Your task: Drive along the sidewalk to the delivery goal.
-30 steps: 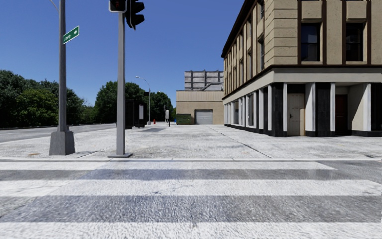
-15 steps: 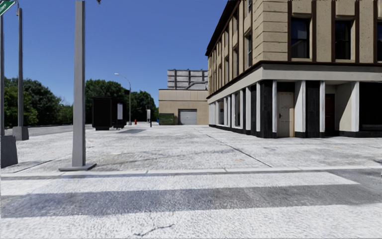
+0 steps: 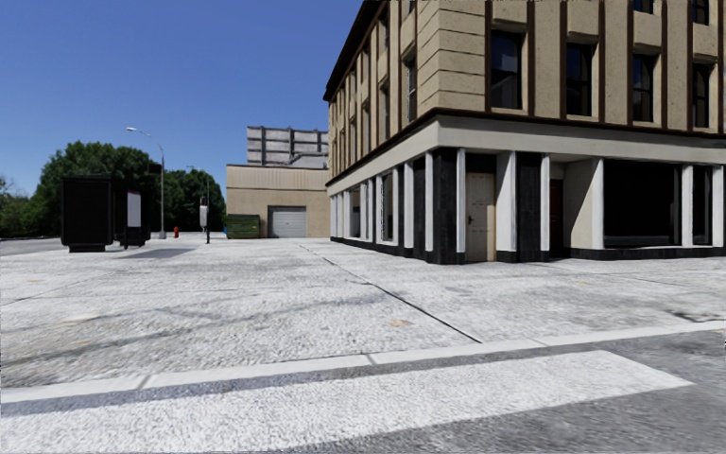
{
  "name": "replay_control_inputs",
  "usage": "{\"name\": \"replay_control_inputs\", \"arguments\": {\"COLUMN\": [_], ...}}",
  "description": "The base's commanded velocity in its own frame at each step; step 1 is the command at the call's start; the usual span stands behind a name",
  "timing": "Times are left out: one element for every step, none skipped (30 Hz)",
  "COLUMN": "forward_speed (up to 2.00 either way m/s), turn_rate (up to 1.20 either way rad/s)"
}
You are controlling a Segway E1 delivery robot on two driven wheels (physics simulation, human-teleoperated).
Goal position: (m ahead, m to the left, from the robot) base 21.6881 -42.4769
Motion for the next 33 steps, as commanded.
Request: {"name": "replay_control_inputs", "arguments": {"forward_speed": [1.7,1.7,1.7,1.7,1.7,1.7,1.7,1.7,1.7,1.7,1.7,1.7,1.7,1.7,1.7,1.7,1.7,1.7,1.7,1.7,1.7,1.7,1.7,1.7,1.7,1.7,1.7,1.7,1.7,1.7,1.7,1.7,1.7], "turn_rate": [-0.48,-0.48,-0.48,-0.48,-0.48,-0.48,-0.48,-0.48,-0.48,-0.48,-0.48,-0.48,-0.48,-0.48,-0.48,-0.48,-0.48,-0.48,-0.48,-0.48,-0.48,-0.48,-0.48,-0.48,-0.48,-0.48,-0.48,-0.48,-0.48,-0.48,-0.48,-0.48,-0.48]}}
